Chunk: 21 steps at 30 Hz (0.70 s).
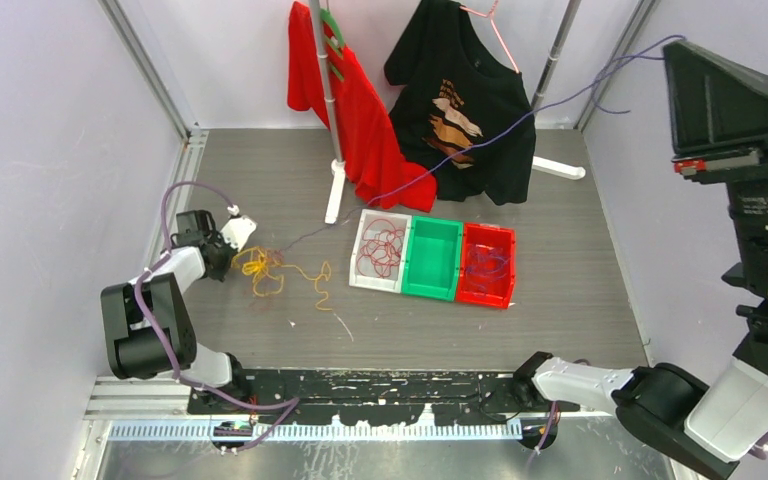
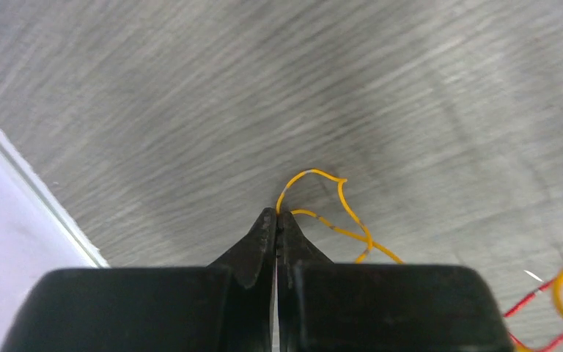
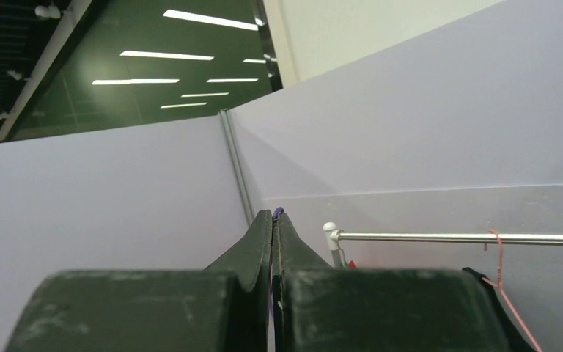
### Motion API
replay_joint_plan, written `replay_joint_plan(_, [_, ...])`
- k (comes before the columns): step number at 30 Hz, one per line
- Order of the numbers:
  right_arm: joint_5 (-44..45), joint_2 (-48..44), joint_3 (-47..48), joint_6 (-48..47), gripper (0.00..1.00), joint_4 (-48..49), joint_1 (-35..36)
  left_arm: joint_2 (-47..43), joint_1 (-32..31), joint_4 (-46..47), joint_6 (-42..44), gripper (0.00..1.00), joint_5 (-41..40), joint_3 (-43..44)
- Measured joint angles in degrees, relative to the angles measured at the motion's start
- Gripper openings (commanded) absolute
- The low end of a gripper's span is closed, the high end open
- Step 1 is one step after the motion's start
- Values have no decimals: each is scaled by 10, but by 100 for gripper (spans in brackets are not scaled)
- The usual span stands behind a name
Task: Untangle the cables
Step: Untie the cable.
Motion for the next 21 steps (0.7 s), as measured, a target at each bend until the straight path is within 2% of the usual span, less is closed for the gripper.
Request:
replay_joint_plan(8, [72, -18, 25, -74, 1, 11, 3, 28, 1, 38, 13, 0, -29, 12])
replay_joint_plan(15, [146, -39, 1, -131, 1, 34, 8, 43, 4, 47, 15, 0, -43, 24])
replay_joint_plan(21, [196, -33, 34, -163, 1, 66, 50, 66, 12, 53, 16, 0, -56, 43])
